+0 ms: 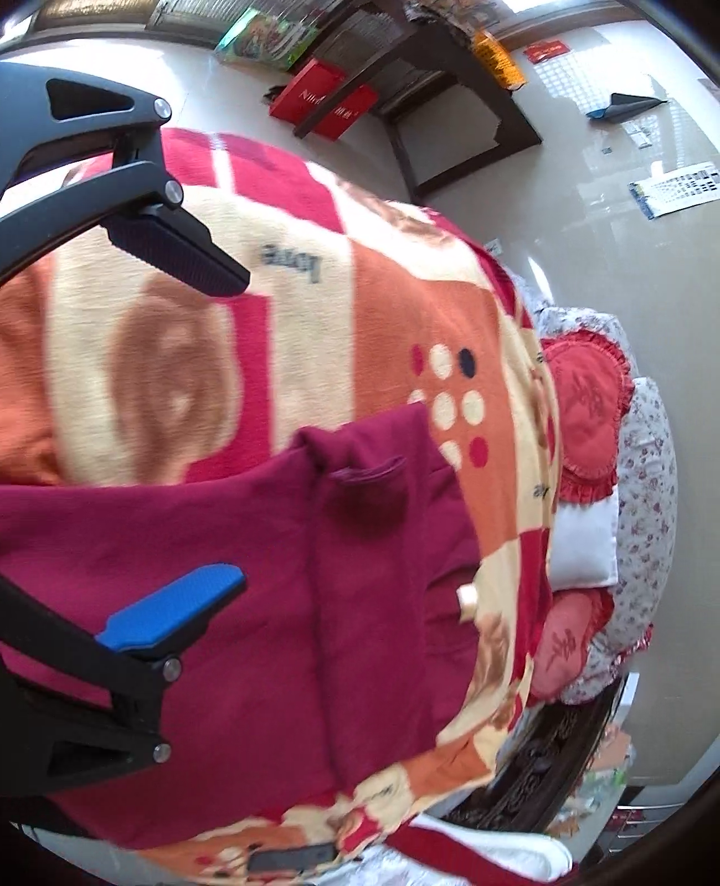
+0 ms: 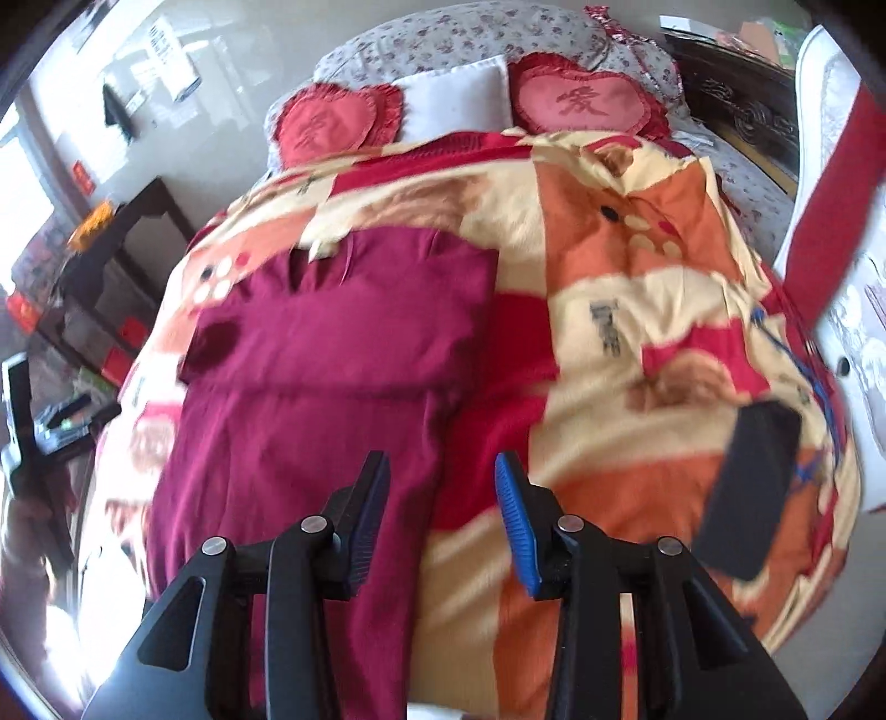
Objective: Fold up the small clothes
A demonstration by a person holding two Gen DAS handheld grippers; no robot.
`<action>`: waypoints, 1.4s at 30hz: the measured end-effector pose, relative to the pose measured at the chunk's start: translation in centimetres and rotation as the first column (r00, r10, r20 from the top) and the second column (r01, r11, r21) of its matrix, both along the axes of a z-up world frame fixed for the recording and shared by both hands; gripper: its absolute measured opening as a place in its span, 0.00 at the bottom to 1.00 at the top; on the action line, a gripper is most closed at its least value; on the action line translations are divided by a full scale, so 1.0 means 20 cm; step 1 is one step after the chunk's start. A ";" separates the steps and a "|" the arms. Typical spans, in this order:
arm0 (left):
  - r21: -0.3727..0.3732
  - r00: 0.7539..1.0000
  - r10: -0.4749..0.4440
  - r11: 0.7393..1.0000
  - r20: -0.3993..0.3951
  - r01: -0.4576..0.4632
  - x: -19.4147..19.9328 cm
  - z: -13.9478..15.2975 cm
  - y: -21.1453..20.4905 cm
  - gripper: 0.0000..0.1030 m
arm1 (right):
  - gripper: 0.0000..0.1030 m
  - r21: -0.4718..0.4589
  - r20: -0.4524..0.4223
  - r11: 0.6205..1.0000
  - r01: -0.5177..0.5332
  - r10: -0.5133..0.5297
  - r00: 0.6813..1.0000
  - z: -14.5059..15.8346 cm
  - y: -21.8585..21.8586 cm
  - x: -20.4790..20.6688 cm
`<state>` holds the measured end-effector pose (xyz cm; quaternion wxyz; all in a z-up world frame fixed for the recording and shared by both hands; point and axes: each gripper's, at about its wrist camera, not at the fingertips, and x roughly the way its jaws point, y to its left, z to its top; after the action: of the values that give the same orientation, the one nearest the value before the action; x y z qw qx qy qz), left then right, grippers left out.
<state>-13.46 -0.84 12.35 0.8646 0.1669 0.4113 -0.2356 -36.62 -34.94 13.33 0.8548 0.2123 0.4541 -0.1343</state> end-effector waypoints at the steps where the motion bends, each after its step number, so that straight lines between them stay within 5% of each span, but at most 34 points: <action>1: -0.006 1.000 -0.003 1.000 -0.017 0.003 -0.03 -0.01 0.02 0.97 | 0.24 0.024 -0.002 1.000 -0.009 0.009 1.000 -0.03 0.04 -0.04; 10: -0.003 0.993 -0.020 1.000 -0.120 0.020 -0.29 -0.18 0.17 0.97 | 0.24 0.138 -0.105 0.989 -0.053 0.068 0.992 -0.45 0.30 -0.22; 12: 0.000 0.991 -0.015 1.000 -0.130 0.015 -0.33 -0.21 0.21 0.97 | 0.02 0.106 -0.101 0.991 -0.080 0.090 0.991 -0.47 0.35 -0.24; 13: -0.001 0.991 -0.010 1.000 -0.134 0.010 -0.35 -0.22 0.23 0.97 | 0.00 0.081 -0.076 0.993 -0.087 0.094 0.993 -0.45 0.37 -0.25; 22: 0.019 0.974 -0.021 0.999 -0.225 0.026 -0.51 -0.34 0.34 0.97 | 0.00 0.104 0.008 0.994 -0.037 0.037 0.999 -0.36 0.34 -0.34; 24: 0.016 0.971 -0.019 1.000 -0.239 0.024 -0.54 -0.36 0.35 0.97 | 0.12 0.154 0.035 0.987 -0.039 0.034 0.999 -0.36 0.33 -0.39; 32: -0.004 0.944 -0.044 0.999 -0.327 0.046 -0.65 -0.44 0.36 0.90 | 0.16 0.204 -0.034 0.979 -0.025 0.032 0.999 -0.44 0.32 -0.50; 36: -0.011 0.924 -0.049 0.999 -0.380 0.048 -0.64 -0.49 0.34 0.78 | 0.16 0.228 -0.046 0.973 -0.029 0.041 0.998 -0.49 0.32 -0.51; 42: -0.052 0.901 -0.057 0.998 -0.429 0.038 -0.62 -0.56 0.33 0.78 | 0.19 0.248 -0.054 0.968 -0.052 0.067 0.996 -0.53 0.35 -0.50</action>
<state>-25.88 5.71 1.07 0.7498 0.1025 0.5827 -0.2962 -46.62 -27.95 2.81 0.8111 0.2987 0.4995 -0.0579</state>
